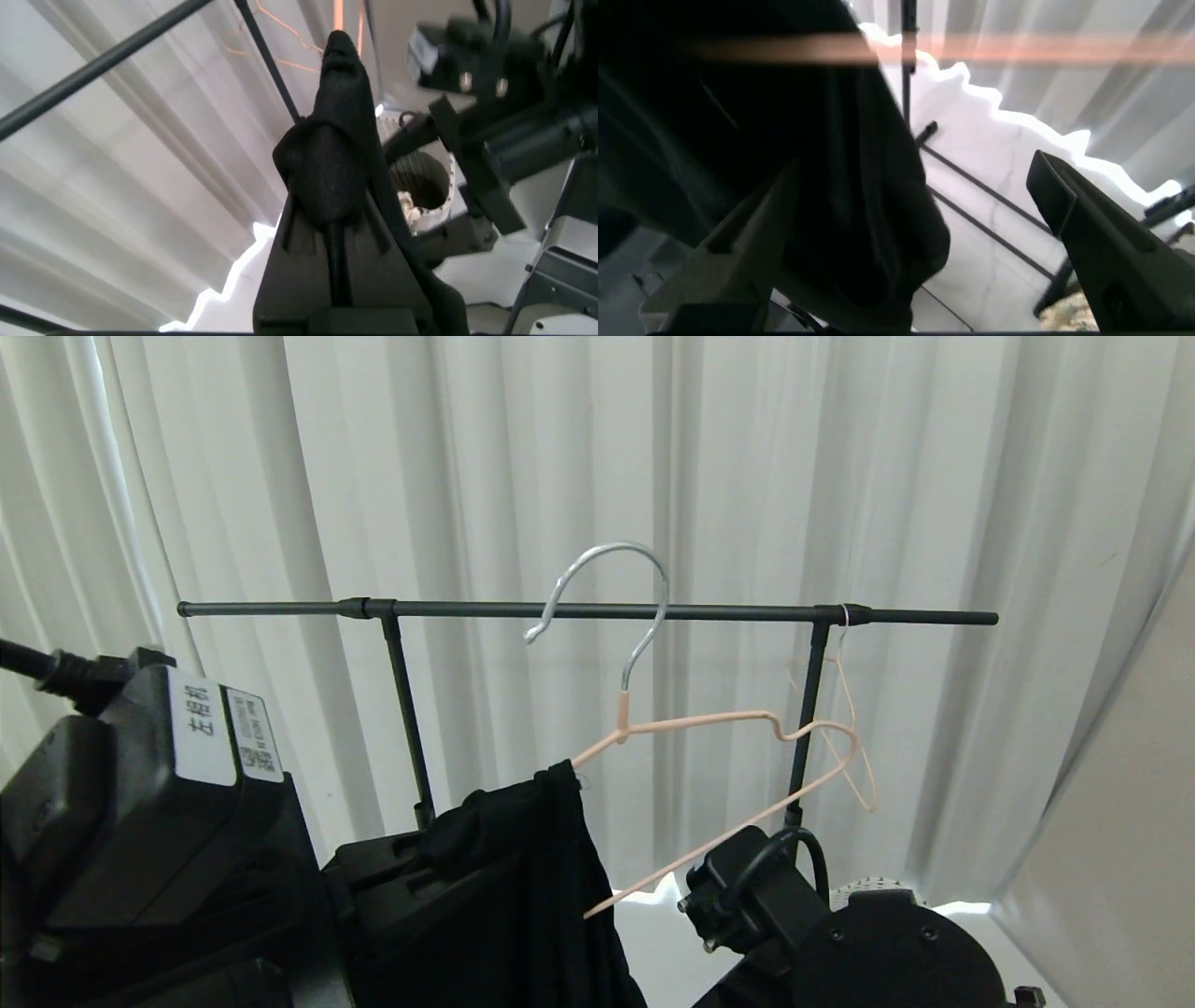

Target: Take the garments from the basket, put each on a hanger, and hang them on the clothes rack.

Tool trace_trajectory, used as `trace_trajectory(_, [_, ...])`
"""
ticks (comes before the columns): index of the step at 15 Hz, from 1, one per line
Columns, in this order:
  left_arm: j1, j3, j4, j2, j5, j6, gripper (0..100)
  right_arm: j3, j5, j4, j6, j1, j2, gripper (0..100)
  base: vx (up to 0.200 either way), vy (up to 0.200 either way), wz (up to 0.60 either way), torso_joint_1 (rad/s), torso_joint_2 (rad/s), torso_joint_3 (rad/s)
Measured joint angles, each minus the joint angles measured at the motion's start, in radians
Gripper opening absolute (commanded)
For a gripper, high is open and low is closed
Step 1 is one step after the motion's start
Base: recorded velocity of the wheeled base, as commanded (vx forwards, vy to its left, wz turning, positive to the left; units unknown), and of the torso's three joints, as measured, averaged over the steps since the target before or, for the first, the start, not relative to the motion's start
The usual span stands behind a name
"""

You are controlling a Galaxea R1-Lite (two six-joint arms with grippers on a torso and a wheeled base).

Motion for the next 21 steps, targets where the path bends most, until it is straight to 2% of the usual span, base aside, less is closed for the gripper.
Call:
trace_trajectory(3, [0.0,-0.022,0.0,-0.002,0.001,0.0,0,0.069,-0.011,0.053,-0.006,-0.031,0.004,100,0.0,0.0,0.0,0.0,0.0,0.0])
trace_trajectory(5, [0.0,-0.022,0.0,-0.003,0.003,-0.001,0,0.091,-0.052,0.111,-0.01,-0.067,-0.004,100,0.0,0.0,0.0,0.0,0.0,0.0])
trace_trajectory(8, [0.013,-0.001,0.0,-0.003,0.003,-0.004,0,0.104,-0.089,0.133,-0.04,-0.175,-0.039,100,0.0,0.0,0.0,0.0,0.0,0.0])
trace_trajectory(13, [0.027,0.105,0.0,-0.032,-0.001,-0.008,0,0.127,-0.136,0.097,-0.186,-0.413,-0.126,100,0.0,0.0,0.0,0.0,0.0,0.0])
trace_trajectory(17, [0.023,0.16,0.0,-0.063,-0.004,-0.007,0,0.129,-0.115,0.044,-0.255,-0.564,-0.192,100,0.0,0.0,0.0,0.0,0.0,0.0])
trace_trajectory(21, [-0.004,0.205,0.0,-0.068,-0.003,-0.004,0,0.129,-0.048,0.035,-0.305,-0.587,-0.252,100,0.0,0.0,0.0,0.0,0.0,0.0])
